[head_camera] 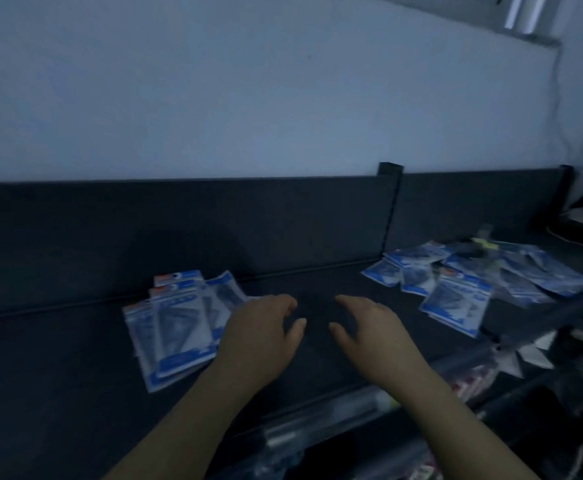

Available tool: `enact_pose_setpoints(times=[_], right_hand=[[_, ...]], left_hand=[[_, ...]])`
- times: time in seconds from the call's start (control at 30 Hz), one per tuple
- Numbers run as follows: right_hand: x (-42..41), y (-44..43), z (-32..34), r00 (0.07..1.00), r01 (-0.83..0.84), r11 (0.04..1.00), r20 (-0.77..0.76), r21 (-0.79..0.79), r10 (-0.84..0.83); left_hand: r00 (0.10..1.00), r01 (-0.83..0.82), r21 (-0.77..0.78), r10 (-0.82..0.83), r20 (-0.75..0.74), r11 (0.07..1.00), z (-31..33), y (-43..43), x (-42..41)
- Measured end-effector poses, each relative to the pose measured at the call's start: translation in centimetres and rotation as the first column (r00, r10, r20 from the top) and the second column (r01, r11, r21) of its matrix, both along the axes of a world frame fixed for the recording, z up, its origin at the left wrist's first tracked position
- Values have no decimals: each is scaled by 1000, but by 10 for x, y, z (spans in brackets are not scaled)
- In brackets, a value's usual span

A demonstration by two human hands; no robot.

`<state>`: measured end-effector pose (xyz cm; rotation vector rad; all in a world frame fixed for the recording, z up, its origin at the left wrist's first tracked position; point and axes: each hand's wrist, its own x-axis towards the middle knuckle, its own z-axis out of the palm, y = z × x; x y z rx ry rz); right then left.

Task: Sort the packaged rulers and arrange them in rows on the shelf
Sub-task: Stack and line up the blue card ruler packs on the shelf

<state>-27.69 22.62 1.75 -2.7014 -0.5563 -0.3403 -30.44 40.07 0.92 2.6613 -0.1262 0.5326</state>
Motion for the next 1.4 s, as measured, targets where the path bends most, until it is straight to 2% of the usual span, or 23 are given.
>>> enact_pose_setpoints(times=[0.4, 0.63, 0.73, 0.9, 1.0, 1.1, 1.17, 1.3, 1.37, 1.4], right_hand=[[65, -171, -16, 945, 290, 957, -155, -19, -289], [130, -232, -30, 888, 401, 916, -247, -3, -389], [156, -250, -37, 860, 430, 902, -292, -30, -419], [177, -265, -52, 881, 378, 925, -319, 28, -350], [181, -271, -51, 906, 355, 925, -296, 139, -303], [189, -279, -51, 915, 338, 922, -295, 189, -275], [196, -282, -50, 916, 332, 923, -300, 192, -267], [215, -282, -40, 914, 330, 869, -356, 367, -197], [229, -277, -33, 904, 314, 807, -418, 500, -92], [236, -274, -30, 894, 310, 749, -447, 585, -21]], left_hand=[[964, 214, -78, -224, -146, 974, -5, -162, 107], [904, 237, -72, -247, -349, 969, -23, -225, 193], [857, 248, -132, -281, -431, 960, -32, -250, 218], [835, 244, -88, -255, -487, 966, -39, -281, 244], [783, 216, -178, -280, -556, 960, -43, -285, 256], [772, 176, -299, -320, -550, 938, -46, -275, 265], [768, 171, -428, -393, -507, 887, -46, -268, 267], [788, 133, -656, -481, -385, 743, -35, -261, 274], [798, 117, -722, -497, -340, 682, -25, -265, 281], [805, 114, -724, -491, -334, 680, -22, -268, 284]])
